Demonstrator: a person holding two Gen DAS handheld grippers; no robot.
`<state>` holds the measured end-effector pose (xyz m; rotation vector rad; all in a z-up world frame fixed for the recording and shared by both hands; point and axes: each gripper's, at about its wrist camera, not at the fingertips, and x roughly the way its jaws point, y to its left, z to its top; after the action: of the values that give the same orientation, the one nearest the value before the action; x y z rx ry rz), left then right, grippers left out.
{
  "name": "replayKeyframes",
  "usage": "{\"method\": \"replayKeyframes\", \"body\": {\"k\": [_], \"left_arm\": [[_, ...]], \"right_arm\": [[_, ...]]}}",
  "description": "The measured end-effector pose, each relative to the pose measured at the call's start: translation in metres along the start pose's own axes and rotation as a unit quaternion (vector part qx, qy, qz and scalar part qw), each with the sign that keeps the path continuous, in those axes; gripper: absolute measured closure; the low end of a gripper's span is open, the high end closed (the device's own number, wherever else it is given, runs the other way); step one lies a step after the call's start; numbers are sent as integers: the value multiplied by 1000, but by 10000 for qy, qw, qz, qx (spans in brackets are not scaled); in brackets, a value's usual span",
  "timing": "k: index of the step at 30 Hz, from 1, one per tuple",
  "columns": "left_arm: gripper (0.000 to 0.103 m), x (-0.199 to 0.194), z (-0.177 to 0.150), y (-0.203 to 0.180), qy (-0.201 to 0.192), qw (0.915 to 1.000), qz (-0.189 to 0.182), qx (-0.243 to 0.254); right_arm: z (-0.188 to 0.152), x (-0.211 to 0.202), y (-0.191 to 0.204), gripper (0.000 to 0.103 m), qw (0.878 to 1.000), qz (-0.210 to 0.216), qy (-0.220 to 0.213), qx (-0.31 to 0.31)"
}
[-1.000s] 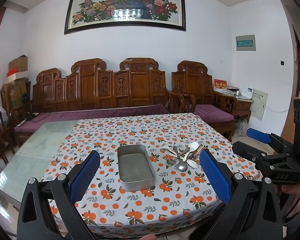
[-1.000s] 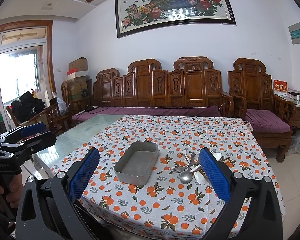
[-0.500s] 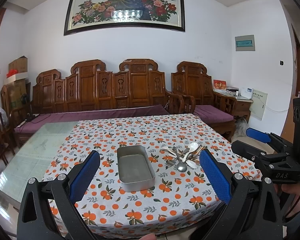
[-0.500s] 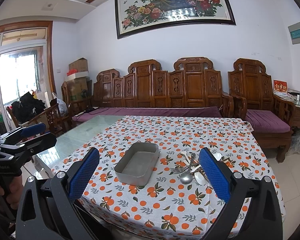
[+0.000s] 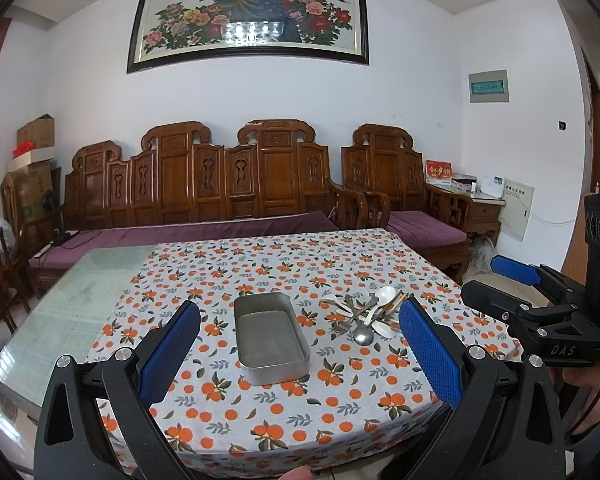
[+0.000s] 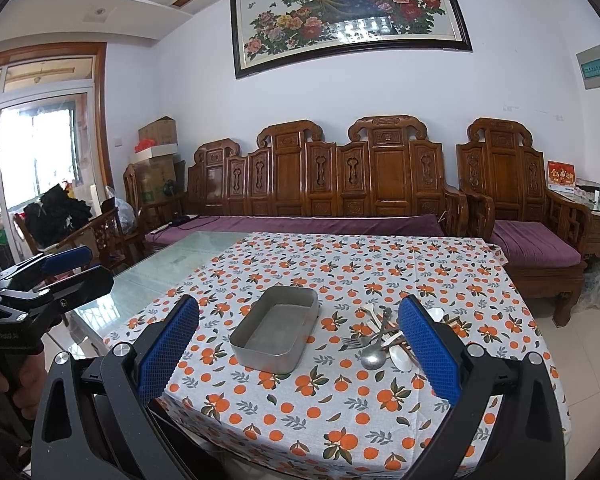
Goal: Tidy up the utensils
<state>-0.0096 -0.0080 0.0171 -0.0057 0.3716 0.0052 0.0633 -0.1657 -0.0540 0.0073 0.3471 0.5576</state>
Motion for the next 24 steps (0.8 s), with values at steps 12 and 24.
{"method": "replayKeyframes", "body": {"k": [12,24], "left_arm": [[7,4,-1,-1,72,10000,-9,11],[7,44,-17,9,555,9984,-91,-98]], "right_arm": [[7,0,3,3,10000,-15,58,18],[-9,29,-27,3,9990,-210,359,175]]}}
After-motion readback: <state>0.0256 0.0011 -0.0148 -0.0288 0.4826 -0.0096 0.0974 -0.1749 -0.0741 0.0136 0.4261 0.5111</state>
